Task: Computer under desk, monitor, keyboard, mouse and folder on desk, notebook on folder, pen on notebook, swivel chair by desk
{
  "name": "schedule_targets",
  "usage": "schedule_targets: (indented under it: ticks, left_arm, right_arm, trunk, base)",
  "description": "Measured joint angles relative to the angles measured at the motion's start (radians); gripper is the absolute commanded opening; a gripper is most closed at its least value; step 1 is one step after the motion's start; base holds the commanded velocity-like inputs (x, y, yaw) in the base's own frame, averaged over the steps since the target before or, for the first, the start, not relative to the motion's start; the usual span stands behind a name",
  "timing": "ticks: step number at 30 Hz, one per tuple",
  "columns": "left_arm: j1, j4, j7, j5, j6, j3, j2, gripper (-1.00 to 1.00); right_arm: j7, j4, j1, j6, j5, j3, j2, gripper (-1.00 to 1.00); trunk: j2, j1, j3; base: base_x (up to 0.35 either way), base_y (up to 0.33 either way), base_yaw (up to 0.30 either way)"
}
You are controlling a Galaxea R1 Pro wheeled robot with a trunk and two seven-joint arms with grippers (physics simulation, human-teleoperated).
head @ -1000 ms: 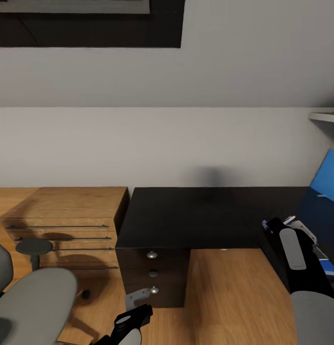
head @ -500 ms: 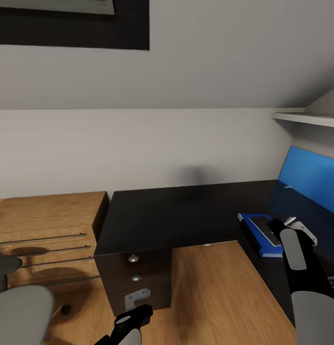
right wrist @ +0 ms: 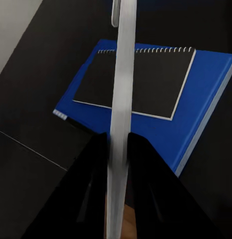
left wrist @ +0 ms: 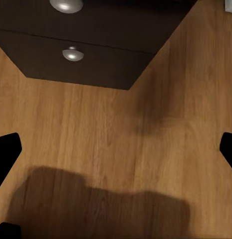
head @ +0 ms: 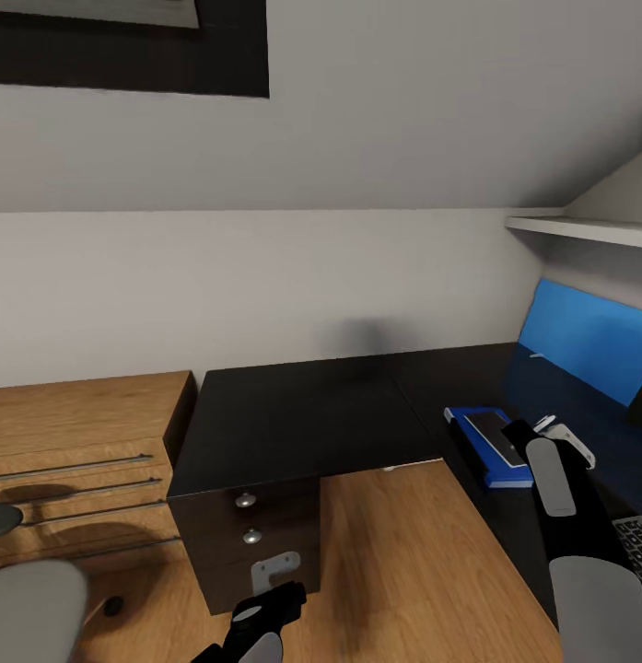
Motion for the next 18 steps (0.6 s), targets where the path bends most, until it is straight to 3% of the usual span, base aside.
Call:
schedule_targets:
  ticks: [2,10,18]
  left_arm:
    - [0.000,-0.001,-0.001,0.000,0.000,0.000,-0.003,1.00]
    - [0.000,-0.024,-0.002,-0.001,0.001,-0.006,-0.011,1.00]
    - [0.000,-0.025,0.000,-0.001,0.001,-0.013,-0.011,1.00]
  right_arm:
    - [-0.005,-0.011,0.011,0.007,-0.009,-0.005,0.004,-1.00]
    - [-0.011,-0.056,0.024,0.014,-0.021,0.038,0.013,-1.00]
    - [-0.011,-0.058,0.025,0.015,-0.022,0.043,0.011,-1.00]
  trunk:
    - [0.000,0.000,0.000]
    - [0.000,0.000,0.000]
    - [0.000,0.000,0.000]
  base:
    - [0.000,0.000,0.000]
    - [0.001,-0.006,0.000]
    - [0.101,-0.125,0.000]
